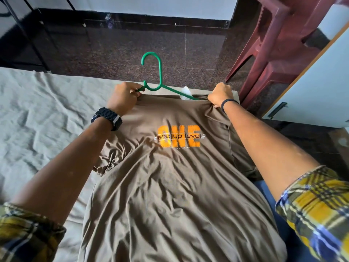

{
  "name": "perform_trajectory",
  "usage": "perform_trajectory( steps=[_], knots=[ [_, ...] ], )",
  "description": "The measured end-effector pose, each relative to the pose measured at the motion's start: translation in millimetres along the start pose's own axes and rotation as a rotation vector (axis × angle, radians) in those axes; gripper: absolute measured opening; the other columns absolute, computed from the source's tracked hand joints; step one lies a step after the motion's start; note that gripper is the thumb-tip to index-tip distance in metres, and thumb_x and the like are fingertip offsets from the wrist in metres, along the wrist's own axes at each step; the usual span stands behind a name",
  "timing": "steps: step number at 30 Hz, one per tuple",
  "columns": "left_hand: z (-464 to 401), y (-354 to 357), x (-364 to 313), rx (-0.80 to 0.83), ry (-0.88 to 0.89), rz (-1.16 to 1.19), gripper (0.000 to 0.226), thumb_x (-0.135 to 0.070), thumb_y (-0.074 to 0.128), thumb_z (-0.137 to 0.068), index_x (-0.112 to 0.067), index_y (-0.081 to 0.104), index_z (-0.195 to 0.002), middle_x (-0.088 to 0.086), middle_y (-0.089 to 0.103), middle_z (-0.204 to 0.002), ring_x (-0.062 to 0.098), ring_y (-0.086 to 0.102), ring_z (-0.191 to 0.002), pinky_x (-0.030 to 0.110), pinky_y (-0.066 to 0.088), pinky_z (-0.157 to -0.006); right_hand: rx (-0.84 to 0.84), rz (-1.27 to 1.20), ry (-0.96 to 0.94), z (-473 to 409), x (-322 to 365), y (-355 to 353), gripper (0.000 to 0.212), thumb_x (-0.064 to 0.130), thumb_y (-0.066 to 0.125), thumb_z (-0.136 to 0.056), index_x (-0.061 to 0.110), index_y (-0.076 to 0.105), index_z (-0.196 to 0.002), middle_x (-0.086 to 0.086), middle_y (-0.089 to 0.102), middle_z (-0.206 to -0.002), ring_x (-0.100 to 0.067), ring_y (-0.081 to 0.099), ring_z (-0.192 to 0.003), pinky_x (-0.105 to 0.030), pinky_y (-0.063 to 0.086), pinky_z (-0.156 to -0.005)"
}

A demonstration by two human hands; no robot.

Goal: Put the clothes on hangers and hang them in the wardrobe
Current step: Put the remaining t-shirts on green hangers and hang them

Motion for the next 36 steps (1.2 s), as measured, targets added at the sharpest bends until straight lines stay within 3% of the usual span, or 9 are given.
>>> perform_trajectory(
  steps=[3,5,9,17,22,27,31,34,36],
  knots=[
    [1,-1,-6,0.008,0.025,0.020,0.028,-0.005,0.057,-0.090,-0.011,0.069,-0.115,0.016,0.068,-0.103,0.027,0.059,-0.083,0.022,0.037,-0.071,0.012,0.043,-0.100,2,6,-5,0.020,0.004,0.048,-0.085,-0.006,0.065,-0.091,-0.025,0.063,-0.106,-0.042,0.056,-0.104,-0.038,0.046,-0.087],
    [2,-3,-11,0.003,0.037,0.018,0.027,-0.008,0.060,-0.089,-0.011,0.069,-0.114,0.014,0.068,-0.103,0.028,0.060,-0.087,0.025,0.040,-0.073,0.028,0.052,-0.160,4,10,-8,0.019,0.001,0.049,-0.079,0.011,0.053,-0.063,-0.025,0.062,-0.084,-0.042,0.056,-0.086,-0.035,0.048,-0.079],
    [-1,-7,-29,-0.009,0.062,-0.043,0.021,-0.023,0.062,-0.089,-0.007,0.070,-0.099,0.015,0.068,-0.096,0.034,0.060,-0.092,0.035,0.045,-0.074,0.049,0.047,-0.254,3,15,-20,0.023,0.007,0.048,-0.078,0.013,0.055,-0.057,-0.022,0.066,-0.090,-0.038,0.063,-0.089,-0.039,0.055,-0.083],
    [-7,-29,-85,-0.054,0.147,-0.109,0.019,-0.034,0.060,-0.090,-0.015,0.064,-0.090,0.012,0.067,-0.094,0.034,0.061,-0.088,0.033,0.041,-0.065,0.007,-0.084,-0.401,36,49,-85,0.008,0.011,0.060,-0.082,0.011,0.063,-0.090,0.002,0.053,-0.083,-0.020,0.050,-0.081,-0.025,0.035,-0.069],
    [-16,-69,-131,-0.170,0.201,-0.105,0.017,-0.033,0.062,-0.088,-0.016,0.063,-0.089,0.011,0.068,-0.092,0.033,0.061,-0.087,0.031,0.041,-0.064,-0.109,-0.294,-0.474,58,80,-142,0.010,0.010,0.061,-0.084,0.008,0.068,-0.090,0.006,0.057,-0.072,-0.013,0.053,-0.079,-0.018,0.034,-0.069],
    [-29,-135,-172,-0.275,0.226,0.012,0.010,-0.032,0.067,-0.084,-0.023,0.065,-0.084,0.007,0.069,-0.093,0.030,0.061,-0.091,0.034,0.046,-0.073,-0.171,-0.497,-0.504,67,95,-199,0.008,0.008,0.064,-0.080,0.015,0.068,-0.082,0.002,0.059,-0.062,-0.008,0.052,-0.048,-0.021,0.041,-0.053],
    [-34,-195,-208,-0.393,0.269,0.052,0.009,-0.036,0.068,-0.083,-0.027,0.066,-0.086,-0.001,0.066,-0.090,0.026,0.060,-0.091,0.035,0.049,-0.078,0.022,-0.716,-0.576,80,106,-253,0.011,0.006,0.066,-0.086,0.013,0.062,-0.094,-0.009,0.061,-0.085,-0.019,0.060,-0.078,-0.022,0.051,-0.050],
    [-31,-233,-234,-0.462,0.351,0.096,0.008,-0.035,0.070,-0.082,-0.028,0.068,-0.082,-0.004,0.065,-0.082,0.024,0.060,-0.085,0.034,0.049,-0.075,0.178,-0.680,-0.651,103,111,-301,0.015,0.009,0.056,-0.095,0.000,0.059,-0.106,-0.010,0.064,-0.082,-0.019,0.063,-0.076,-0.022,0.052,-0.055],
    [-29,-254,-251,-0.488,0.430,0.144,0.006,-0.033,0.072,-0.080,-0.027,0.070,-0.079,-0.005,0.063,-0.077,0.021,0.058,-0.080,0.030,0.045,-0.068,0.003,-0.566,-0.678,109,117,-337,0.009,0.009,0.054,-0.095,0.006,0.063,-0.093,-0.007,0.066,-0.076,-0.018,0.064,-0.071,-0.024,0.052,-0.058]
  ],
)
Point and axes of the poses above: each hand's wrist, its own z-axis away from the middle knuckle, its own y-axis out of the palm, x = y × z, the point moved 3 cm from there along -z, towards the middle knuckle
